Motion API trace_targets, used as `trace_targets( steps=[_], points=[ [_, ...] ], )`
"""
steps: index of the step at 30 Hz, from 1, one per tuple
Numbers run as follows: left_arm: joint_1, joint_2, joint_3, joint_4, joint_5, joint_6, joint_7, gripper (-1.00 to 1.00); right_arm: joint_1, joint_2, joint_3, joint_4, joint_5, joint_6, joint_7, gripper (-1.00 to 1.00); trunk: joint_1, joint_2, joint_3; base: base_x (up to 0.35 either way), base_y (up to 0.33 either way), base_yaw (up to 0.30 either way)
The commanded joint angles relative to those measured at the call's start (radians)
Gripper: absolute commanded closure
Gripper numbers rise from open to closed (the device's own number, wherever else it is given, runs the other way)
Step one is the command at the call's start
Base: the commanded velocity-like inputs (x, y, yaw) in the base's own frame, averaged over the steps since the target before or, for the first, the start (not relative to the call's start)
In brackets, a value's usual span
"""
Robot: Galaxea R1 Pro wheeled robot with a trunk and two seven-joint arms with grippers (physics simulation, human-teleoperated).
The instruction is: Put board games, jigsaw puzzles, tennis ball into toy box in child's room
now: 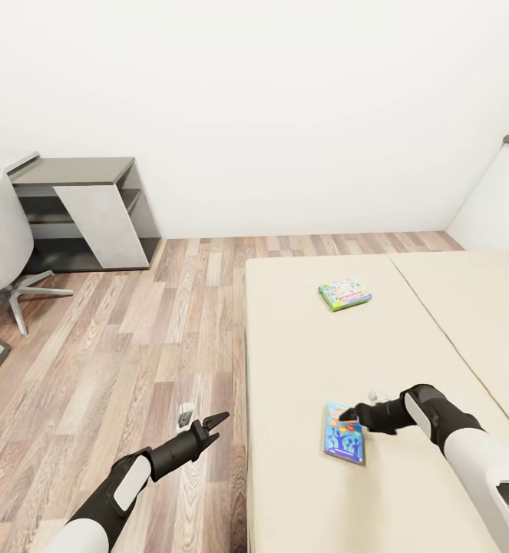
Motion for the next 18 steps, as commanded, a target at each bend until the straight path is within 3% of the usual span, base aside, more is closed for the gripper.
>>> trace_targets(
  steps=[1,18],
  points=[
    [0.0,-0.001,0.005,0.0,0.001,0.007,-0.002,-1.0,0.0,0.0,0.002,-0.001,-0.011,0.007,-0.014,-1.0,0.0,0.0,-0.001,0.0,0.0,0.0],
    [0.0,-0.001,0.005,0.0,0.001,0.007,-0.002,-1.0,0.0,0.001,0.001,-0.001,-0.011,0.007,-0.053,-1.0,0.0,0.0,-0.001,0.0,0.0,0.0]
  ],
)
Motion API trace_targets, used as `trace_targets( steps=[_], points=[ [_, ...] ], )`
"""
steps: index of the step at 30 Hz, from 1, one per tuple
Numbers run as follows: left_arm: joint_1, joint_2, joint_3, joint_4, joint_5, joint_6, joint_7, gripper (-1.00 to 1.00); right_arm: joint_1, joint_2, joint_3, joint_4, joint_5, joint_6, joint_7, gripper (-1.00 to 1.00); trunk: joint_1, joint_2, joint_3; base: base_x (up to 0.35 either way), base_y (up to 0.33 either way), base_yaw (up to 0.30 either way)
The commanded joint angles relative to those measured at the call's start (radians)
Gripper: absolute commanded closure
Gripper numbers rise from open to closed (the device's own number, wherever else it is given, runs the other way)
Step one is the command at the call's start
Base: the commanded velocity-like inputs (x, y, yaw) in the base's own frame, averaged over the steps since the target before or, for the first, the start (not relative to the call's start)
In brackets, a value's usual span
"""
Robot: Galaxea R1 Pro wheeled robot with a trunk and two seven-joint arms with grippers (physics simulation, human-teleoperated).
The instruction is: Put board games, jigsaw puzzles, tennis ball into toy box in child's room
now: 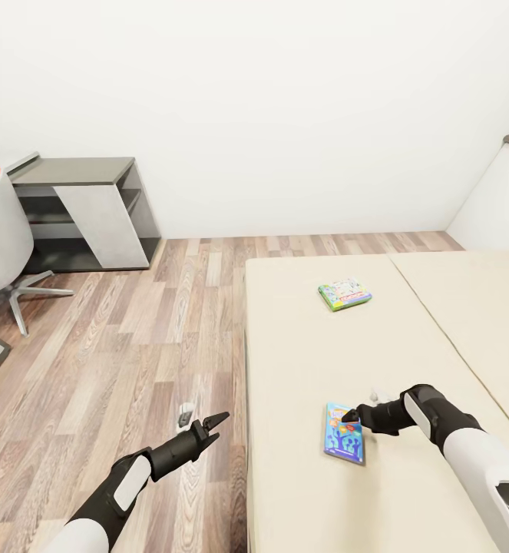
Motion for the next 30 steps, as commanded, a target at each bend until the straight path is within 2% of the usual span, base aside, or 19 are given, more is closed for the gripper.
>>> trace_targets(
  steps=[1,30],
  points=[
    [0.0,-0.001,0.005,0.0,0.001,0.007,-0.002,-1.0,0.0,0.0,0.002,-0.001,-0.01,0.006,-0.004,-1.0,0.0,0.0,-0.001,0.0,0.0,0.0],
    [0.0,-0.001,0.005,0.0,0.001,0.007,-0.002,-1.0,0.001,0.002,0.003,0.0,-0.008,0.006,-0.008,-1.0,0.0,0.0,-0.001,0.0,0.0,0.0]
  ],
)
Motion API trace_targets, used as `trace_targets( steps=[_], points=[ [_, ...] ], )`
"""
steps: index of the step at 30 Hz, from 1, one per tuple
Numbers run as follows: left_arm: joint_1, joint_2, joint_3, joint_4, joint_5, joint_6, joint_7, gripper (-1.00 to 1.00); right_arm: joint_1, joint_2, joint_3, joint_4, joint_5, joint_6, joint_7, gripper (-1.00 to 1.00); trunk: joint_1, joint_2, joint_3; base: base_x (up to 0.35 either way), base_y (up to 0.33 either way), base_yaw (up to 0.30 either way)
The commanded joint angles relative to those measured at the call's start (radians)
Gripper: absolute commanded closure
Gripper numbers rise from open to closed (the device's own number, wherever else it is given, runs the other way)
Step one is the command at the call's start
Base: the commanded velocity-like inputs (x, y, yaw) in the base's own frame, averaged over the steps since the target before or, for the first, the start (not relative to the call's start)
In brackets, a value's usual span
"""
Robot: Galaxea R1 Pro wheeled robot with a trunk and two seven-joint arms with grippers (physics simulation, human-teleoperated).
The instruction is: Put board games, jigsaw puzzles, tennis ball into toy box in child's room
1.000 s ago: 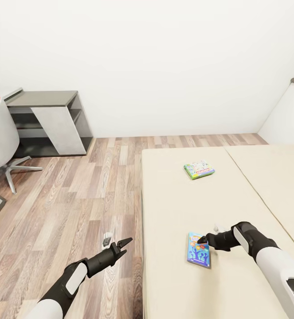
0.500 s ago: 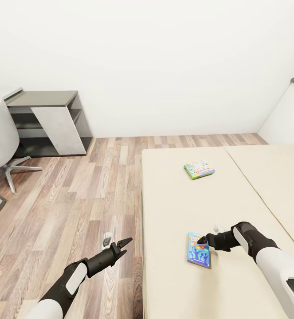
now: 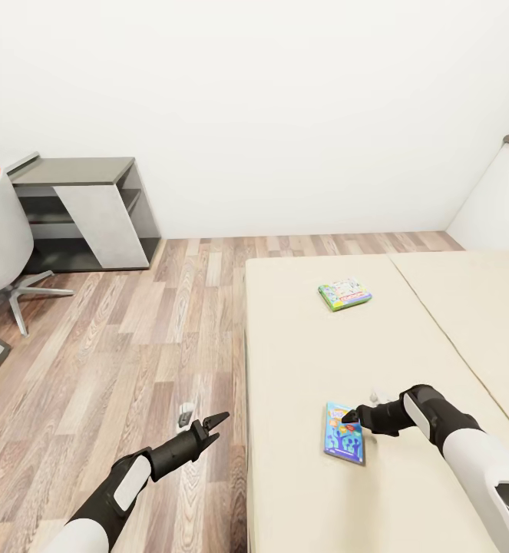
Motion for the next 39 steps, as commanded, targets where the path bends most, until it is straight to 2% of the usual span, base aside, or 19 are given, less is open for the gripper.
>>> trace_targets(
  steps=[1,10,25,39],
  points=[
    [0.0,-0.001,0.005,0.0,0.001,0.007,-0.002,-1.0,0.0,-0.001,0.003,-0.001,-0.01,0.006,-0.003,-1.0,0.0,0.0,-0.001,0.0,0.0,0.0],
    [0.0,-0.001,0.005,0.0,0.001,0.007,-0.002,-1.0,0.0,0.0,0.003,-0.001,-0.01,0.006,-0.002,-1.0,0.0,0.0,-0.001,0.0,0.043,0.0],
    [0.0,-0.001,0.005,0.0,0.001,0.007,-0.002,-1.0,0.001,0.0,0.001,-0.001,-0.014,0.006,0.001,-1.0,0.0,0.0,-0.001,0.0,0.19,0.0],
    [0.0,-0.001,0.005,0.0,0.001,0.006,-0.002,-1.0,0.001,0.0,0.0,-0.001,-0.015,0.007,0.004,-1.0,0.0,0.0,-0.001,0.0,0.039,0.0]
  ],
)
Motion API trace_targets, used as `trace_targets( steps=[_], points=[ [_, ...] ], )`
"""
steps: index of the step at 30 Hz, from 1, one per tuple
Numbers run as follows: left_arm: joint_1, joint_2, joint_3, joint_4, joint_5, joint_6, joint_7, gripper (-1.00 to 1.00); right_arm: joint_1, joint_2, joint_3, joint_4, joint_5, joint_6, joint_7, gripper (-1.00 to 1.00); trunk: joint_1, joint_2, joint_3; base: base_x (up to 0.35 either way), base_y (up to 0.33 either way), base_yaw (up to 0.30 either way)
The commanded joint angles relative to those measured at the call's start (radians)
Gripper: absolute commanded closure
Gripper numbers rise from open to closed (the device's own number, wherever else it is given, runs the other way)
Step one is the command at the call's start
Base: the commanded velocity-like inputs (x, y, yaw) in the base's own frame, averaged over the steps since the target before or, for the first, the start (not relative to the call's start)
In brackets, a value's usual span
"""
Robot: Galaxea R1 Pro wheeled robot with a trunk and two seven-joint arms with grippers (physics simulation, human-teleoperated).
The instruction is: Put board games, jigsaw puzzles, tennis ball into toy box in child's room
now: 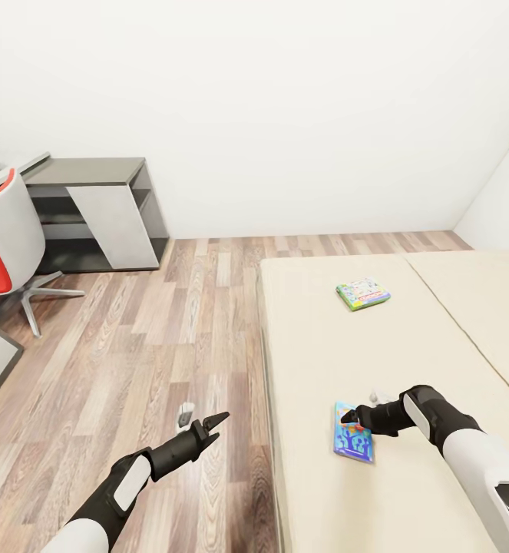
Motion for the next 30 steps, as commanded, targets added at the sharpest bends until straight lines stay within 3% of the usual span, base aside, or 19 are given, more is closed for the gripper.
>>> trace_targets(
  steps=[1,16,30],
  points=[
    [0.0,-0.001,0.005,0.0,0.001,0.007,-0.002,-1.0,0.0,-0.001,0.002,-0.001,-0.01,0.006,-0.003,-1.0,0.0,0.0,-0.001,0.0,0.009,0.0],
    [0.0,-0.001,0.004,0.0,0.001,0.007,-0.001,-1.0,0.0,-0.001,0.002,-0.002,-0.01,0.006,-0.002,-1.0,0.0,0.0,-0.001,0.0,0.027,0.0],
    [0.0,-0.001,0.004,0.0,0.001,0.007,-0.002,-1.0,0.0,-0.001,0.002,-0.002,-0.01,0.006,-0.002,-1.0,0.0,0.0,-0.001,0.0,0.225,0.0]
  ],
)
